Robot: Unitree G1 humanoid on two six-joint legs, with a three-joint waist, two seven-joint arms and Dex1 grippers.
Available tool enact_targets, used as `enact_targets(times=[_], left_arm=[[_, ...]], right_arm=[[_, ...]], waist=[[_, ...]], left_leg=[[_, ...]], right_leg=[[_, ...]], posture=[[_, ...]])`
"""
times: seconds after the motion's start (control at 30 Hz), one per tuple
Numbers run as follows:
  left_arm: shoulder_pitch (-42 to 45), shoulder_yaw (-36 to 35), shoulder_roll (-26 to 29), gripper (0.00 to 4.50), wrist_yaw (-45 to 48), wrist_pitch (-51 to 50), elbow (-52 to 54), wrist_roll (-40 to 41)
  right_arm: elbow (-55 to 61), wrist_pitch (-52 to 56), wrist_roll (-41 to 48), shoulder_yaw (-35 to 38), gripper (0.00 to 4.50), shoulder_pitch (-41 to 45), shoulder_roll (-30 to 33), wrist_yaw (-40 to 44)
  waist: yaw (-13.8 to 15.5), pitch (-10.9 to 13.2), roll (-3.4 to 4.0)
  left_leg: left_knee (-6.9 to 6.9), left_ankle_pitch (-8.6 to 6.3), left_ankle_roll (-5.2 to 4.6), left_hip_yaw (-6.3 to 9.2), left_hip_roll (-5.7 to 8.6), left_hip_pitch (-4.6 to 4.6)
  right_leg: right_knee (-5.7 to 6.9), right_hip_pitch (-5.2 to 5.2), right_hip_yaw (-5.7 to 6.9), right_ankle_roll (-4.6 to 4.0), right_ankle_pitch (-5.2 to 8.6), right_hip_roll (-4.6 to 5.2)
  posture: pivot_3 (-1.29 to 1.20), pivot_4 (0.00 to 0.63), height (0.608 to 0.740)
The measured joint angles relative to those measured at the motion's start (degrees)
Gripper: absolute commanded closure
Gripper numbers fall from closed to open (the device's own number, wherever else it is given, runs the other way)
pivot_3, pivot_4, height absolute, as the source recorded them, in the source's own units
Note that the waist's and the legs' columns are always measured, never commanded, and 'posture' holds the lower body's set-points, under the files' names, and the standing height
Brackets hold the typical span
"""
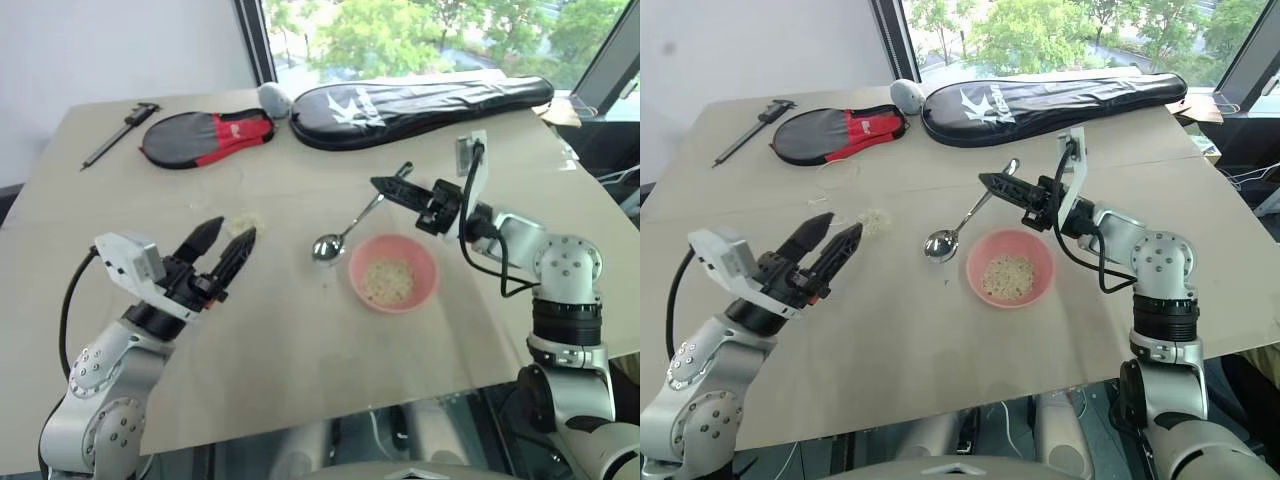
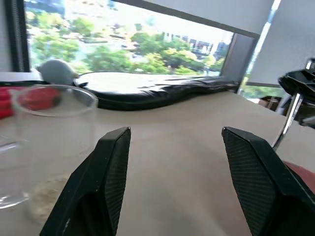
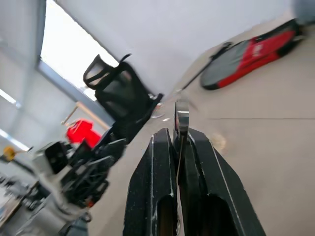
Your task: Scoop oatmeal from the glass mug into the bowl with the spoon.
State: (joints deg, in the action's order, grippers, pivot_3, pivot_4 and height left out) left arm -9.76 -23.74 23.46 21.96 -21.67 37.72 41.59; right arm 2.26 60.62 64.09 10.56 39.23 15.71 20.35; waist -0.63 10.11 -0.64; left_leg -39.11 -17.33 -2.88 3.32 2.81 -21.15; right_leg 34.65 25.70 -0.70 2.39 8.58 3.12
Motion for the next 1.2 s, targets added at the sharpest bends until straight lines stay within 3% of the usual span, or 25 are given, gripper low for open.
enact_targets(times=[0.23, 0.43, 0.6, 1.13, 1.2], left_arm=[[0.6, -2.5, -5.3, 1.47, -13.4, 8.4, -1.4, -17.6], [5.2, -0.5, -4.9, 1.47, -15.2, 12.1, -13.9, -26.1], [9.5, 1.1, -2.4, 1.47, -13.2, 13.7, -22.4, -29.0], [21.5, 4.5, -1.4, 1.47, -9.6, 16.7, -40.9, -30.4], [22.2, 4.9, -1.4, 2.21, -9.5, 17.2, -41.9, -30.7]], right_arm=[[-10.3, -4.1, -5.6, 6.0, 4.5, 7.4, 2.4, -6.6], [-11.3, -4.5, -6.8, 6.2, 4.5, 7.5, 0.1, -7.8], [-10.7, -4.5, -6.6, 6.7, 4.5, 7.7, -1.4, -9.9], [-7.2, -4.9, -6.8, 9.4, 4.5, 7.6, -1.5, -12.8], [-7.2, -4.9, -7.1, 9.4, 4.5, 7.6, -1.4, -12.6]], waist=[[0.0, 0.0, 0.0], [-0.1, 0.0, 0.0], [-0.1, 0.0, 0.01], [-0.1, 0.0, 0.01], [-0.1, 0.0, 0.01]], left_leg=[[0.05, 0.01, 0.0, -0.03, -0.01, 0.02], [0.08, 0.0, -0.04, -0.03, 0.0, 0.01], [0.09, 0.0, -0.02, 0.02, 0.01, 0.0], [0.09, 0.01, 0.0, 0.07, 0.02, -0.08], [0.09, 0.03, 0.03, 0.05, 0.02, -0.08]], right_leg=[[0.0, 0.0, 0.0, -0.04, -0.03, -0.08], [0.0, 0.0, 0.03, -0.03, -0.04, -0.08], [0.05, 0.03, 0.09, -0.03, -0.04, -0.08], [0.11, 0.12, 0.15, -0.02, -0.05, 0.02], [0.1, 0.12, 0.12, -0.02, -0.05, 0.03]], posture=[[0.0, 0.15, 0.74], [0.0, 0.15, 0.74], [0.0, 0.15, 0.74], [0.0, 0.15, 0.74], [0.0, 0.15, 0.74]])
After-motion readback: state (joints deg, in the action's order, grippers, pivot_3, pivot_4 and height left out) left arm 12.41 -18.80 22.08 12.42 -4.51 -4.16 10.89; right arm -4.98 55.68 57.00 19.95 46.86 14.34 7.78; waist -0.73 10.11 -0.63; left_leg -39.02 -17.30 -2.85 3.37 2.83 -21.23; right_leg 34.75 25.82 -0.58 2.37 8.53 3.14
